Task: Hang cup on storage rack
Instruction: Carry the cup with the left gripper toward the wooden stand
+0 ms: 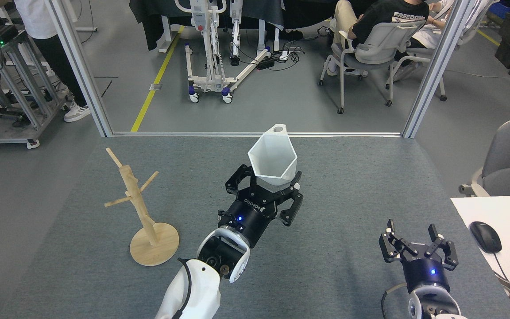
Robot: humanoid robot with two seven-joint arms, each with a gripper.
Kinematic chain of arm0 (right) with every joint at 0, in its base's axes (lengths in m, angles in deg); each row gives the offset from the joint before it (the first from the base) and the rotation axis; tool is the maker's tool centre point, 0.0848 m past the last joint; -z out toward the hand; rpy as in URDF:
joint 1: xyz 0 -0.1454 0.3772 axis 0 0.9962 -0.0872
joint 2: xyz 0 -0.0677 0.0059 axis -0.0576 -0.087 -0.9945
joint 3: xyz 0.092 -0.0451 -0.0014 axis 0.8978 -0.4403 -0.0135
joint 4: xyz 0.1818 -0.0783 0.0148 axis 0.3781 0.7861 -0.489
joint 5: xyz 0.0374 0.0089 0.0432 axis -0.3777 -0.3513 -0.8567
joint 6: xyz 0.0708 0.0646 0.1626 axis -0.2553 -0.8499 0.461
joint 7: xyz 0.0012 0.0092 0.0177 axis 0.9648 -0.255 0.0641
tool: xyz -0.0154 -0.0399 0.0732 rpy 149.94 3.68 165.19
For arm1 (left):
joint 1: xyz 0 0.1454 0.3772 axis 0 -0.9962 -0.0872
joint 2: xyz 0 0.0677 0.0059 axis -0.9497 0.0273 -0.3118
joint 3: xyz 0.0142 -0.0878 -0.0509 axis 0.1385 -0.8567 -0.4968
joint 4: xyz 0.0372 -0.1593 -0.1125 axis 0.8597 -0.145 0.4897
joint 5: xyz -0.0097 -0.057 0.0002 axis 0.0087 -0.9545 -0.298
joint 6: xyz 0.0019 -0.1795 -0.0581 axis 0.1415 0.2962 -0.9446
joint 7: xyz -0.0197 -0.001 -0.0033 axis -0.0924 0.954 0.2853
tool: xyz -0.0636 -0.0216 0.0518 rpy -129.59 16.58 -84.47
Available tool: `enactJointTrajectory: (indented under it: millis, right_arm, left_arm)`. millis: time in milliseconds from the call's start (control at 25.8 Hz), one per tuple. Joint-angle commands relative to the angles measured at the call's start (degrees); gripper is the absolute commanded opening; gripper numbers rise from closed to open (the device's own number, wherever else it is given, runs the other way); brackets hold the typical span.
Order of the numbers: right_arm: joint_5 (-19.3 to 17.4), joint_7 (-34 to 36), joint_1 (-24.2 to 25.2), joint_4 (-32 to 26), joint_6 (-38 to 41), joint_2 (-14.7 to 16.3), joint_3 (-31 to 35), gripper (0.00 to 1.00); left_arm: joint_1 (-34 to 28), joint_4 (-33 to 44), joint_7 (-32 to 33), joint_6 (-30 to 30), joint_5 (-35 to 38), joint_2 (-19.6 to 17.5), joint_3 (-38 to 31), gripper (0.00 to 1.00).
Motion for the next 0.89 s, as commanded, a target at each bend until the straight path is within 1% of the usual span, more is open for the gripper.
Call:
enactJointTrajectory:
  millis: [0,77,155,271,387,465,581,658,774,852]
  right_arm:
    - [0.9,0.4,1.7,0.0,1.7,-1.0,1.3,0.99]
    - [1.0,0.4,1.3,-0.1,1.6,-1.6,1.1,0.99]
    - [0.8,0.4,0.5,-0.6,1.7,-1.4,0.7,0.99]
    - [0.6,0.4,-2.0,-2.1,2.2,-1.1,0.6,0.99]
    - [0.4,0.4,-3.1,-2.2,2.1,-1.1,0.6,0.99]
    - [0.3,0.3,-3.5,-2.2,2.1,-1.3,0.6,0.99]
    - [-0.1,0.3,-3.5,-2.1,2.2,-1.7,0.6,0.99]
    - [-0.1,0.4,-3.4,-2.1,2.3,-1.7,0.6,0.99]
    - [-0.1,0.3,-3.3,-2.1,2.5,-2.0,0.5,0.99]
    - [-0.1,0.4,-3.1,-1.8,2.5,-1.9,0.4,0.99]
  left_arm:
    - [-5.0,5.8,-3.1,2.6,3.9,-1.4,-0.2,0.02]
    - [-8.1,8.4,-5.5,4.5,6.1,-2.5,-0.2,0.02]
    - [-11.2,11.6,-6.8,6.3,9.7,-4.2,-0.3,0.02]
    - [-15.1,16.7,-7.5,11.6,15.0,-7.2,-0.3,0.02]
    - [-18.3,16.9,-12.9,18.5,15.3,-8.5,-1.1,0.03]
    - [-19.9,16.8,-14.4,22.9,15.3,-9.4,-1.9,0.03]
    - [-22.3,16.8,-14.4,28.5,15.0,-11.6,-5.4,0.03]
    - [-24.2,16.7,-14.1,30.3,14.6,-12.9,-8.8,0.03]
    - [-25.7,16.2,-13.2,33.1,12.0,-14.7,-12.4,0.03]
    - [-26.3,15.7,-11.2,36.2,9.7,-15.0,-13.2,0.04]
